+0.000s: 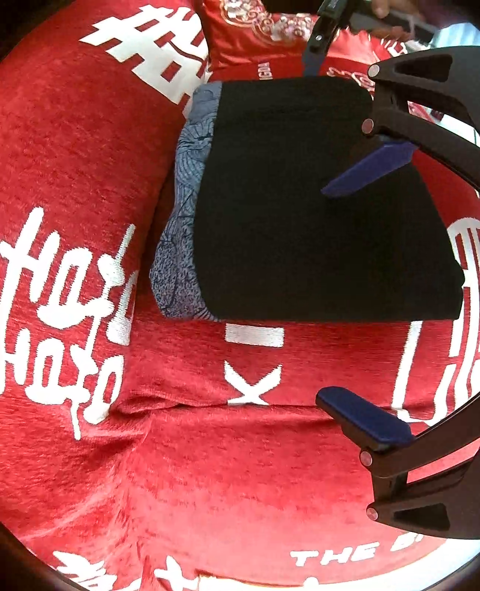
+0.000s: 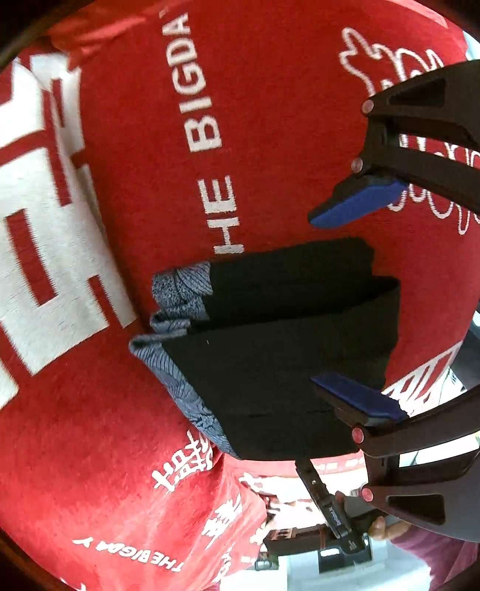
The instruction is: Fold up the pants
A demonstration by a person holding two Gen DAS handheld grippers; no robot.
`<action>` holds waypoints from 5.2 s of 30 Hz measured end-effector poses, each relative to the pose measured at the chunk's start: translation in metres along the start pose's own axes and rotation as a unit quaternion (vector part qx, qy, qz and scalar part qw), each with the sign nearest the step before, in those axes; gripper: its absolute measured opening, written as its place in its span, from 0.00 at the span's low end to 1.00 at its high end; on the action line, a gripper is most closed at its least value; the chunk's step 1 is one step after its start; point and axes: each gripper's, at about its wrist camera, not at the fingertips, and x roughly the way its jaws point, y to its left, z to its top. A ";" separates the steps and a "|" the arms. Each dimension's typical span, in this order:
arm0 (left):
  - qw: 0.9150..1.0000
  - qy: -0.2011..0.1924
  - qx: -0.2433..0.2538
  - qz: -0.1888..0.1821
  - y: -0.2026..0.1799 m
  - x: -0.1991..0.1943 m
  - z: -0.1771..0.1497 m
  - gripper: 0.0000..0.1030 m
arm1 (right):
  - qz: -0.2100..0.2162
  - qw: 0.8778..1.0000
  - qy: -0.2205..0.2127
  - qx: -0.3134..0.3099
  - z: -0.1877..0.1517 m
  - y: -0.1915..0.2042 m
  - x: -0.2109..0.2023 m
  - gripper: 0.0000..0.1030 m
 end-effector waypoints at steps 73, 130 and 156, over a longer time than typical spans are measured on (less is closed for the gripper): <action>0.995 -0.004 -0.008 -0.096 0.045 0.019 -0.107 0.86 | 0.159 0.984 0.037 0.067 -0.098 -0.010 0.041 0.51; 0.986 -0.069 0.051 0.146 -0.048 -0.176 -0.229 0.86 | -0.183 0.978 -0.038 -0.092 -0.237 0.192 -0.112 0.89; 0.987 -0.076 0.064 0.130 -0.062 -0.195 -0.230 0.86 | -0.218 0.972 -0.030 -0.088 -0.231 0.195 -0.122 0.89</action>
